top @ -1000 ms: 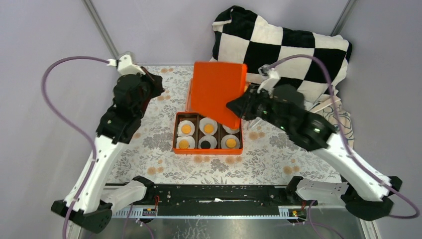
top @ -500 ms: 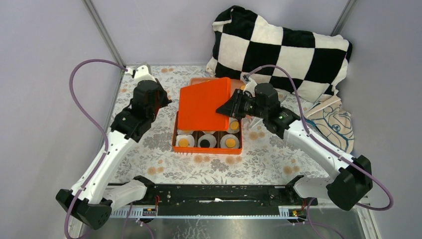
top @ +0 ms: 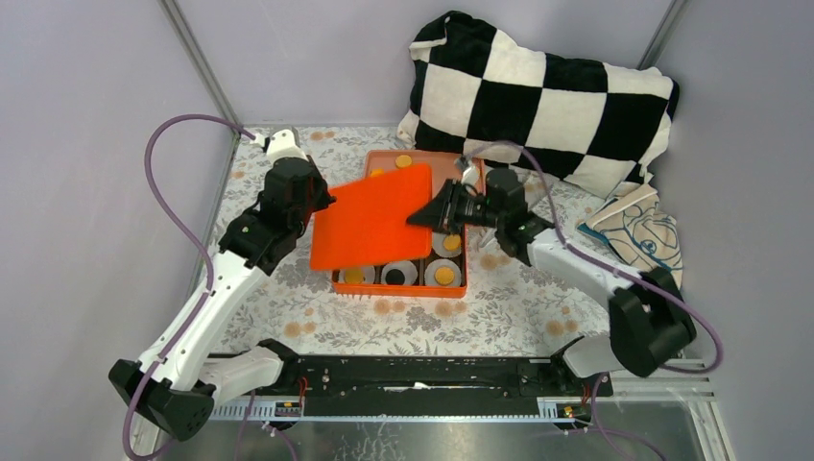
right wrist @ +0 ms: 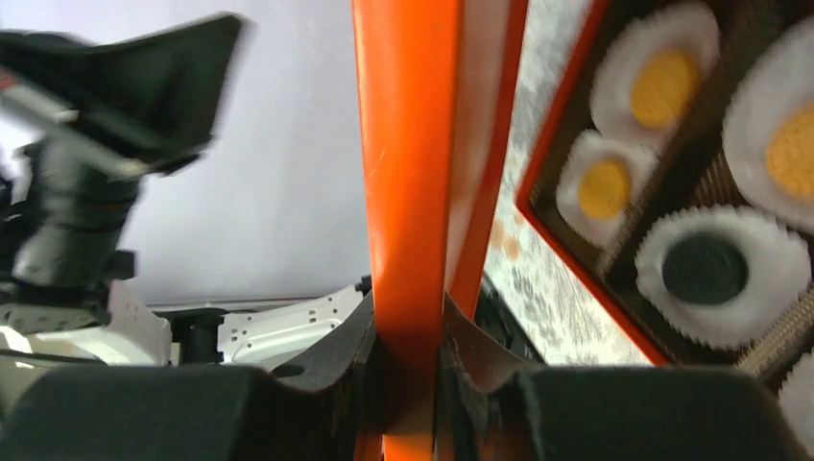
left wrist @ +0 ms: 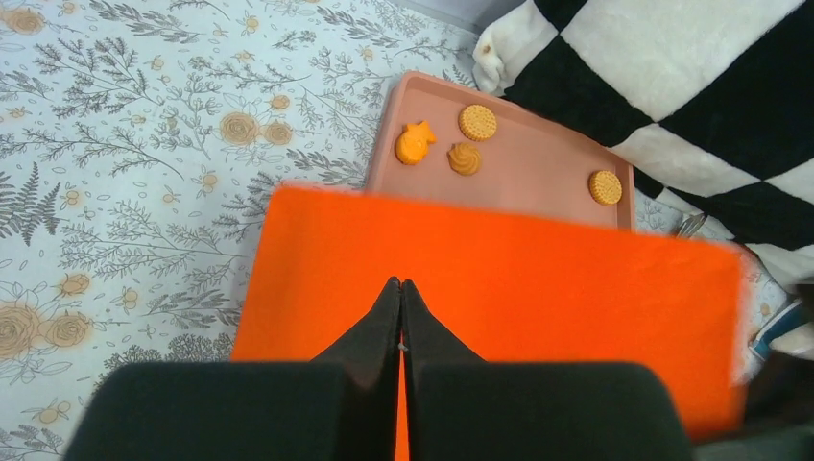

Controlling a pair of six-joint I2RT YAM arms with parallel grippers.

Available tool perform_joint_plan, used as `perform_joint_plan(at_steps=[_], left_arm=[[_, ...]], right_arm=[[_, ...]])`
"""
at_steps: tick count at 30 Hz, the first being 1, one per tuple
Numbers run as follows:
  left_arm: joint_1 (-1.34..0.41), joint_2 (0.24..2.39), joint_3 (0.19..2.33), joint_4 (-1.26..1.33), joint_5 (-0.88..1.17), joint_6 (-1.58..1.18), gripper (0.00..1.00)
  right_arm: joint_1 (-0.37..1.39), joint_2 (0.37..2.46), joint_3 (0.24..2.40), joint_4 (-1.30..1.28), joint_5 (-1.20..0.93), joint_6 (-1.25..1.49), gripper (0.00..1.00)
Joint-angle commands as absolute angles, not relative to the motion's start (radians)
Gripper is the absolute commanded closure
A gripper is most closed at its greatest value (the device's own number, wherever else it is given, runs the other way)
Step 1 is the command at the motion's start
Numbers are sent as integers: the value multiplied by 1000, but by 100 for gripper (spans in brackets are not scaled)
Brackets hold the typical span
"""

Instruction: Pack the cookies

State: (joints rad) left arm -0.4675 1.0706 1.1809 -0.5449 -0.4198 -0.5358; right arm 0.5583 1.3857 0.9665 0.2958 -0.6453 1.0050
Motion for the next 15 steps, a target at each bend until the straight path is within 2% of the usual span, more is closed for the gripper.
perform_joint_plan(at_steps=[1,7,15], left_arm=[[-479,1055,1152,-502,-449,-512,100],[-481,1048,1128,-503,-441,-522,100],[-529,1066,1087,-488,-420,-554,100]], right_arm=[[557,1481,793,721,-770,1265,100],[527,1491,730,719,-767,1242,100],[417,1407,658,547,-774,1086,100]])
